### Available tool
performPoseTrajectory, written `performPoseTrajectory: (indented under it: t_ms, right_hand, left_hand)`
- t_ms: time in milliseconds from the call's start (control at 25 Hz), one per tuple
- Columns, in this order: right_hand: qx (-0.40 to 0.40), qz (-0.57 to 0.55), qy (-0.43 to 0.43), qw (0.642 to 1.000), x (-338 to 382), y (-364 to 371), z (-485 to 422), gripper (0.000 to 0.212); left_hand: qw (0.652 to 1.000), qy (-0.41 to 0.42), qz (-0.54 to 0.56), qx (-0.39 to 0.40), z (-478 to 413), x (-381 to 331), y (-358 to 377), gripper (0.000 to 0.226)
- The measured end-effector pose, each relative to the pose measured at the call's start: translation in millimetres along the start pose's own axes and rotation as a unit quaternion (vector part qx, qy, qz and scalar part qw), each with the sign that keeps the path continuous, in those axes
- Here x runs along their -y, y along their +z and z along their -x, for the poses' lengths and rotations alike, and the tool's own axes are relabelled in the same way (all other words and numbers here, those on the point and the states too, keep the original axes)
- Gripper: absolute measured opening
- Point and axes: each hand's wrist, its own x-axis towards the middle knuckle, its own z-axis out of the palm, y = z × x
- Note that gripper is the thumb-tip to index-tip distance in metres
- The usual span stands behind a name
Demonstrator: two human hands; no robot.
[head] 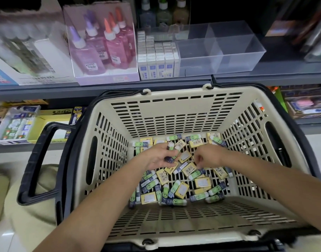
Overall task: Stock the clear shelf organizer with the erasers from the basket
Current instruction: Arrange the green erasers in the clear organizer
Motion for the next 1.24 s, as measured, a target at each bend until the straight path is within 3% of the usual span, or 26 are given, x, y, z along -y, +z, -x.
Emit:
performPoseTrajectory:
  t_ms: [120, 280, 520, 720, 880, 960, 1080, 1160, 1240]
  right_hand:
    - [0.017, 0.157, -0.03, 0.987, 0, 19, 6, 0.026]
    - [-0.022, 0.277, -0.064, 0.958, 7, 29, 8, 0.017]
    - [-0.046, 0.33, -0.071, 0.94, 6, 33, 10, 0.024]
    - [-0.013, 0.282, -0.063, 0.957, 3, 34, 5, 0.027]
    - [-0.008, 0.15, -0.015, 0.989, 1, 26, 5, 0.017]
    - [-0.035, -0.044, 0.013, 0.998, 2, 16, 6, 0.013]
    - [-0.101, -0.317, 0.03, 0.943, 22, 6, 2, 0.011]
    - [-0.113, -0.386, 0.03, 0.915, 36, 5, -2, 0.011]
    - [-0.109, -0.438, 0.03, 0.892, 40, 6, -7, 0.009]
  left_hand:
    - [1.0, -0.025, 0.002, 0.005, 0, -1, -5, 0.031]
    - [1.0, -0.021, -0.014, -0.003, 4, -2, -8, 0.018]
    - [0.999, -0.01, -0.01, -0.04, 6, 3, -15, 0.031]
    - [1.0, -0.012, -0.013, -0.023, 8, 2, -17, 0.028]
    - [1.0, -0.015, 0.011, -0.025, 10, 2, -17, 0.042]
    - [0.999, -0.004, 0.011, -0.042, 9, 4, -17, 0.046]
    - [0.997, 0.01, 0.077, -0.01, 10, 1, -13, 0.052]
    - [0.992, 0.021, 0.118, 0.023, 10, 0, -6, 0.053]
    - [0.994, 0.039, 0.102, -0.008, 8, 0, -2, 0.05]
